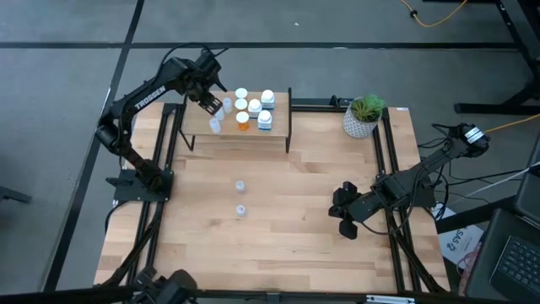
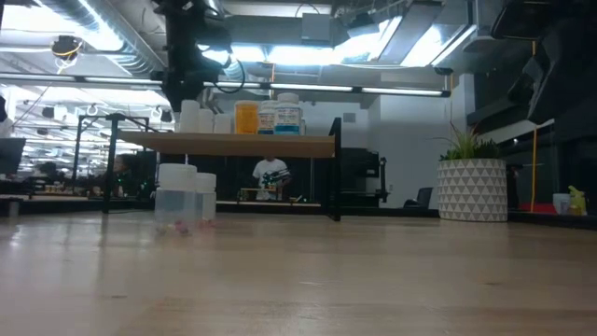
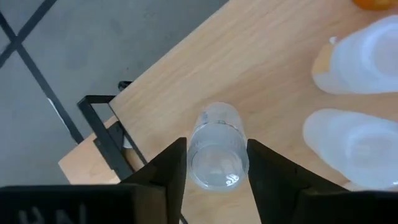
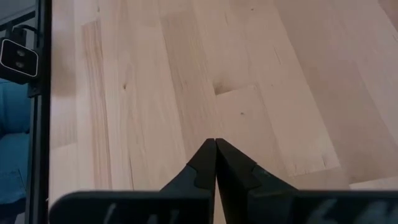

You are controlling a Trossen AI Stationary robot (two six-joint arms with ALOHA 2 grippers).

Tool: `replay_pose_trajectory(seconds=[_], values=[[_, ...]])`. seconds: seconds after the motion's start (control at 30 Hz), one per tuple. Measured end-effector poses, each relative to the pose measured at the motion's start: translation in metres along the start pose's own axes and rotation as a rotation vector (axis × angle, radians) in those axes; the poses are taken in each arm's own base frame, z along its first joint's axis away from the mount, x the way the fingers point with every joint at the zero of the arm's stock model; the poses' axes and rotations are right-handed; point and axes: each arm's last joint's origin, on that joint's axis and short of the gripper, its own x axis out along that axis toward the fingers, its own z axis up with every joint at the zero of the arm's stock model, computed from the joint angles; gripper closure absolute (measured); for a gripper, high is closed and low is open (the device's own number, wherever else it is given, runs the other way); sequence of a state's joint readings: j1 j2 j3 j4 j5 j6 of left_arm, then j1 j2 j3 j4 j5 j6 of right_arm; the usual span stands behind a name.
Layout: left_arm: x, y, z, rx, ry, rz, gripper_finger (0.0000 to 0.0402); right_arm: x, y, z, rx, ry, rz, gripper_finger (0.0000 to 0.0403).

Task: Pick and place medicine bottles onto shelf by color
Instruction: Put the transparent pill bottle on the shelf, then put the transparent pill bottle on the shelf aligned with the transparent pill bottle

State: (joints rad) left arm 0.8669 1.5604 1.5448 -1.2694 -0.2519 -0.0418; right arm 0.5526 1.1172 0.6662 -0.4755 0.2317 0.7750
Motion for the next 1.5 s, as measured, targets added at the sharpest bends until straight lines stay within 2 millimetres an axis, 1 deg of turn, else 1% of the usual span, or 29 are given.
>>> replay_pose_trajectory(seconds=[0.27, 0.37, 0.53, 0.63, 0.73, 0.8, 0.87, 0.93, 0.97, 1.03, 1.1, 1.13, 1.2, 1.27, 1.33, 1.43, 1.5], values=[[0.000, 0.001, 0.001, -0.005, -0.010, 0.034, 0.0204, 0.000, 0.000, 0.000, 0.005, 0.000, 0.000, 0.0389], [0.000, 0.001, 0.001, -0.004, -0.010, 0.034, 0.0194, 0.000, 0.000, 0.000, 0.005, 0.000, 0.000, 0.0389], [-0.003, 0.002, 0.004, -0.012, -0.043, 0.032, 0.0190, 0.000, 0.000, 0.000, 0.005, 0.000, 0.000, 0.0389], [-0.020, 0.005, 0.009, -0.021, -0.087, 0.011, 0.0190, 0.000, 0.000, 0.000, 0.005, 0.001, 0.001, 0.0389], [-0.048, 0.004, 0.010, -0.028, -0.121, -0.050, 0.0190, 0.000, 0.000, 0.000, 0.005, 0.001, 0.001, 0.0389], [-0.070, 0.001, 0.006, -0.034, -0.121, -0.117, 0.0190, 0.000, 0.000, 0.000, 0.006, 0.000, 0.000, 0.0389], [-0.089, -0.006, -0.003, -0.032, -0.085, -0.229, 0.0190, 0.000, 0.000, 0.000, 0.005, 0.000, 0.000, 0.0389], [-0.101, -0.018, -0.016, -0.007, -0.034, -0.361, 0.0193, 0.000, 0.000, 0.000, 0.005, 0.001, 0.001, 0.0389], [-0.104, -0.027, -0.021, 0.025, -0.021, -0.431, 0.0193, 0.000, 0.000, 0.000, 0.005, 0.001, 0.000, 0.0389], [-0.110, -0.051, -0.036, 0.113, 0.009, -0.548, 0.0194, 0.000, 0.000, 0.000, 0.005, 0.000, 0.000, 0.0389], [-0.117, -0.079, -0.057, 0.177, 0.066, -0.605, 0.0194, 0.000, 0.000, 0.000, 0.005, 0.000, 0.000, 0.0389], [-0.119, -0.094, -0.070, 0.209, 0.100, -0.609, 0.0194, 0.000, 0.000, 0.000, 0.005, 0.000, 0.000, 0.0389], [-0.120, -0.118, -0.094, 0.257, 0.141, -0.547, 0.0194, 0.000, 0.000, 0.000, 0.004, 0.000, 0.000, 0.0389], [-0.120, -0.136, -0.120, 0.288, 0.136, -0.455, 0.0195, 0.000, 0.000, 0.000, 0.004, 0.001, -0.001, 0.0389], [-0.118, -0.151, -0.144, 0.296, 0.092, -0.364, 0.0195, 0.000, 0.000, 0.000, 0.003, 0.001, -0.001, 0.0389], [-0.105, -0.180, -0.168, 0.349, -0.036, -0.318, 0.0195, 0.000, 0.000, 0.000, 0.002, 0.000, 0.000, 0.0389], [-0.092, -0.196, -0.180, 0.469, -0.076, -0.317, 0.0195, 0.000, 0.000, 0.000, 0.006, -0.002, 0.002, 0.0389]])
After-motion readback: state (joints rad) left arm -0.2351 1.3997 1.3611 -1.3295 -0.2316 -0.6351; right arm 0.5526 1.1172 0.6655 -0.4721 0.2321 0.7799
